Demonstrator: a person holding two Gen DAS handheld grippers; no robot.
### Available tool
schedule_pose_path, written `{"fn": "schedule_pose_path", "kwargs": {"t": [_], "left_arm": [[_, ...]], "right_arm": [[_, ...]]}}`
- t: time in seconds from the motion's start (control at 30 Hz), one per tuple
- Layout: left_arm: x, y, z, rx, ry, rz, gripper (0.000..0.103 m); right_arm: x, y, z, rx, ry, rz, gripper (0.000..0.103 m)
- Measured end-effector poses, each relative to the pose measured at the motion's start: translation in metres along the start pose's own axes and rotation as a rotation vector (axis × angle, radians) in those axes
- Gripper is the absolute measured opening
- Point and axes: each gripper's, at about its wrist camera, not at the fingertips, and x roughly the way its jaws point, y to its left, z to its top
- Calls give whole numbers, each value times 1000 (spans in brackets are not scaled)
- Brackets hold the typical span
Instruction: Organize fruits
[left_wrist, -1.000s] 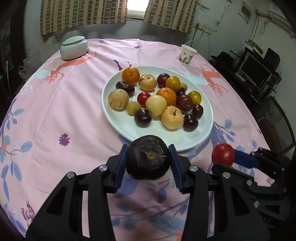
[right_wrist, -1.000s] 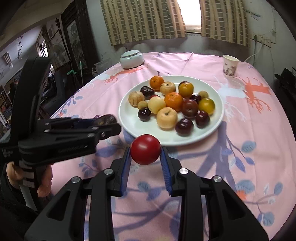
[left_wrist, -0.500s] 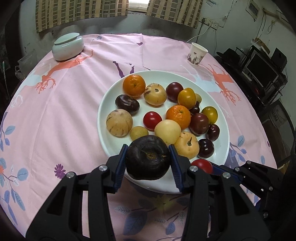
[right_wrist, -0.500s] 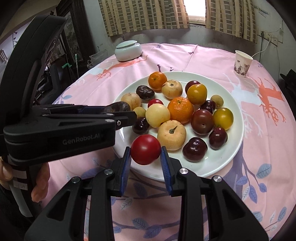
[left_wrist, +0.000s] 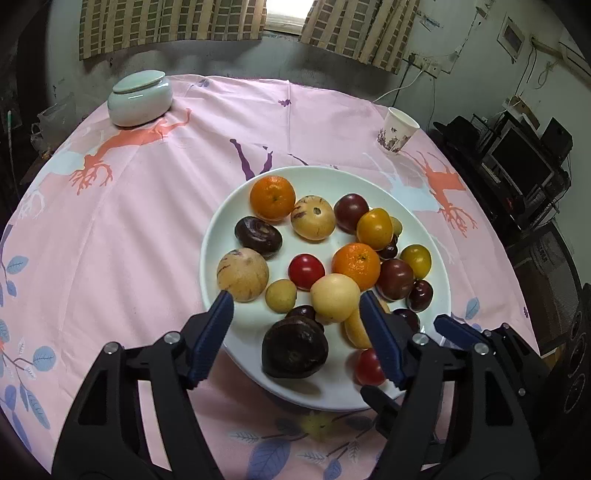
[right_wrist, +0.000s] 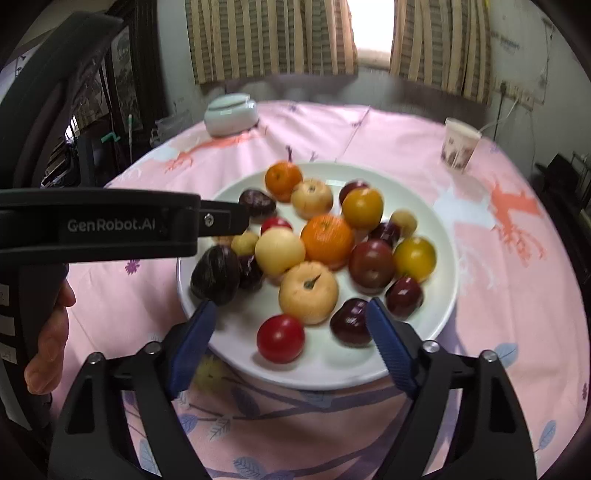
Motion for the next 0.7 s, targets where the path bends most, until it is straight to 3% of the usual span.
{"fn": "schedule_pose_path", "kwargs": {"t": [0.2, 0.27, 0.4, 0.53, 0.7], "left_arm": [[-28, -8, -2, 24, -99, 55, 93], [-40, -11, -5, 33, -139, 87, 98], [-58, -14, -20, 27, -176, 128, 101], [-69, -17, -41, 37, -189, 122, 101], [-81, -30, -70, 49, -178, 139, 101]], "right_arm": [[-21, -1, 2, 5, -46, 2, 101], [-30, -2, -1, 14, -47, 8, 102], [-53, -8, -18, 74, -61, -34, 102], [-69, -18, -35, 145, -54, -82, 102], [-80, -11, -44, 109, -30, -153, 102]]}}
